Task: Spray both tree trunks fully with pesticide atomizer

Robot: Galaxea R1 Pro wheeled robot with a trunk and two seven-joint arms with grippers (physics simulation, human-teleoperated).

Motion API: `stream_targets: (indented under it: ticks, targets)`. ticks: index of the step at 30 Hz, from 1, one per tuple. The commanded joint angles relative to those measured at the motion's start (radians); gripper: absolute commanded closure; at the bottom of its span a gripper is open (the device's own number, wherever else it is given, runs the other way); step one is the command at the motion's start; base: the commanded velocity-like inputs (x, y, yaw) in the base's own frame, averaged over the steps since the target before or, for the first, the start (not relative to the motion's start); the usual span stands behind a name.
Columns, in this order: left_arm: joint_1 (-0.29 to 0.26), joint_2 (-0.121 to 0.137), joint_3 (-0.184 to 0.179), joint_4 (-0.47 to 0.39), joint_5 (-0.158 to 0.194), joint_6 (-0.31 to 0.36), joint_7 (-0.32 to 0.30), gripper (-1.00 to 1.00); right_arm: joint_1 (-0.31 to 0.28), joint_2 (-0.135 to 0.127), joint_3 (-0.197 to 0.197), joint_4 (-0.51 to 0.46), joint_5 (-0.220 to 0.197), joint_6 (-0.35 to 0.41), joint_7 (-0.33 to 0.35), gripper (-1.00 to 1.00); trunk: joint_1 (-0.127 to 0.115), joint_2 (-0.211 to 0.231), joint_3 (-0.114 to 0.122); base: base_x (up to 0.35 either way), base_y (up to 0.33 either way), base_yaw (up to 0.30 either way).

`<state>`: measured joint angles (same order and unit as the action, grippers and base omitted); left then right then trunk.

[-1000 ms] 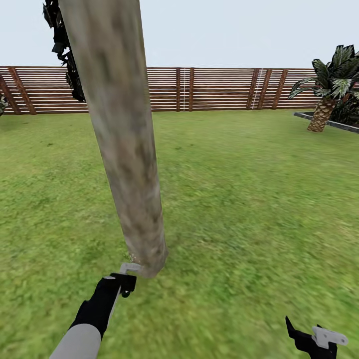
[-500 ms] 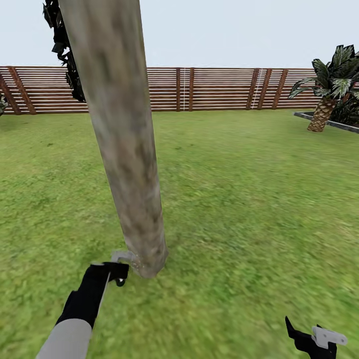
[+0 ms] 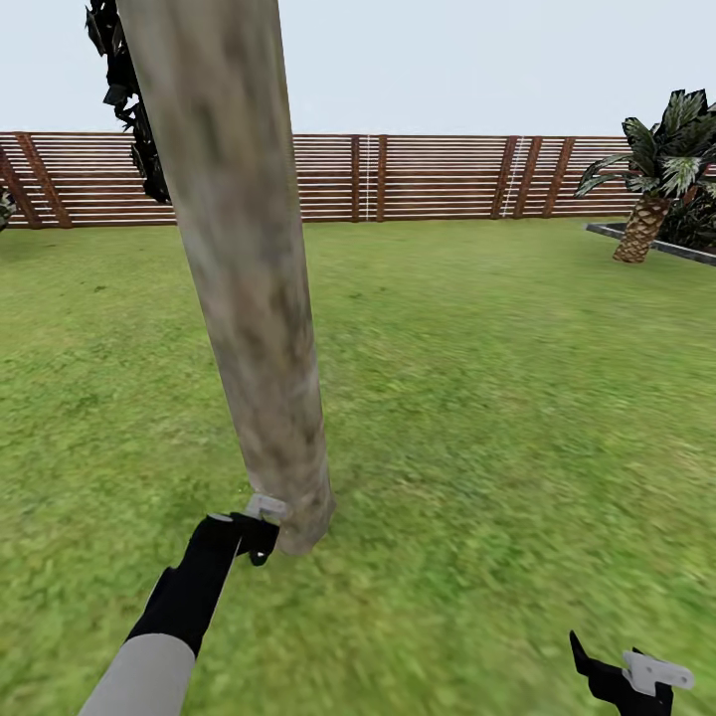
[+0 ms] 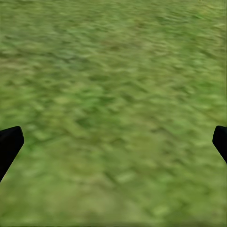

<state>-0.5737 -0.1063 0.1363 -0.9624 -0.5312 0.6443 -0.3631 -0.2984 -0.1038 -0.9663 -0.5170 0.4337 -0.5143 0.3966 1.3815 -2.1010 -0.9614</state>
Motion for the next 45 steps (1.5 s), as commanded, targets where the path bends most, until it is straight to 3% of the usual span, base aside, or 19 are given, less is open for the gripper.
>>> stream_targets:
  ticks: [1,4,5,7,10,12,17,18,21,32,36,38,41,45]
  targets:
    - [0.0,0.003,-0.003,-0.004,0.0,0.001,-0.003,1.0,0.0,0.0,0.0,0.0,0.0,0.0,0.0,-1.0,0.0,0.0,0.0,0.0,0.0,0.0]
    - [0.0,0.021,0.003,-0.007,-0.001,0.002,-0.007,1.0,0.0,0.0,0.0,0.005,0.0,0.0,0.0,-1.0,0.0,0.0,0.0,0.0,0.0,0.0]
    - [0.0,0.036,0.006,-0.007,0.001,0.002,-0.008,1.0,0.0,0.0,0.0,0.011,0.0,0.0,0.0,-1.0,0.0,0.0,0.0,0.0,0.0,0.0]
    - [0.0,0.091,0.037,-0.008,0.014,0.007,-0.009,1.0,0.0,0.0,0.0,0.03,0.0,-0.001,0.0,-1.0,0.0,0.0,0.0,0.0,0.0,0.0]
    - [0.0,0.124,0.075,-0.008,0.02,0.007,-0.015,1.0,0.0,-0.001,0.001,0.033,0.0,-0.001,0.001,-1.0,0.0,0.0,0.0,0.0,0.0,0.0]
    - [0.0,0.136,0.083,-0.01,0.02,0.006,-0.057,1.0,0.0,-0.001,0.001,0.034,0.0,-0.001,0.001,-1.0,0.0,0.0,0.0,0.0,0.0,0.0]
    - [0.0,0.124,0.073,-0.085,0.018,0.017,-0.088,1.0,0.0,-0.001,0.001,0.034,0.0,-0.001,0.001,-1.0,0.0,0.0,0.0,0.0,0.0,0.0]
    - [-0.001,0.111,0.012,-0.149,0.018,0.088,-0.089,1.0,0.001,-0.001,0.0,0.034,0.0,0.0,0.001,-1.0,0.0,0.0,0.0,0.0,0.0,0.0]
    - [0.0,0.112,-0.031,-0.235,0.022,0.118,-0.091,1.0,0.0,-0.001,0.0,0.034,0.0,0.0,0.001,-1.0,0.0,0.0,0.0,-0.045,0.026,0.0]
    - [0.0,0.106,-0.037,-0.247,0.021,0.12,-0.091,1.0,0.0,-0.002,0.0,0.034,0.0,0.0,0.001,-1.0,0.0,0.0,0.0,-0.227,0.153,0.0]
    - [-0.002,0.058,-0.079,-0.246,0.019,0.12,-0.09,1.0,0.0,-0.002,0.0,0.034,0.0,0.0,0.001,-1.0,0.0,0.0,0.0,-0.017,0.013,0.0]
    - [-0.007,0.048,-0.091,-0.244,0.021,0.12,-0.09,1.0,0.0,-0.002,0.0,0.034,0.0,0.0,0.001,-1.0,0.0,0.0,0.0,-0.002,0.001,0.0]
    - [-0.015,0.056,-0.083,-0.234,0.021,0.121,-0.089,1.0,0.0,-0.002,0.001,0.034,0.0,0.0,0.001,-1.0,0.0,0.0,0.0,0.0,0.0,0.0]
    - [-0.02,0.074,0.002,-0.233,0.018,0.122,-0.089,1.0,0.0,-0.002,0.001,0.034,0.0,0.0,0.001,-1.0,0.0,0.0,0.0,0.0,0.0,0.0]
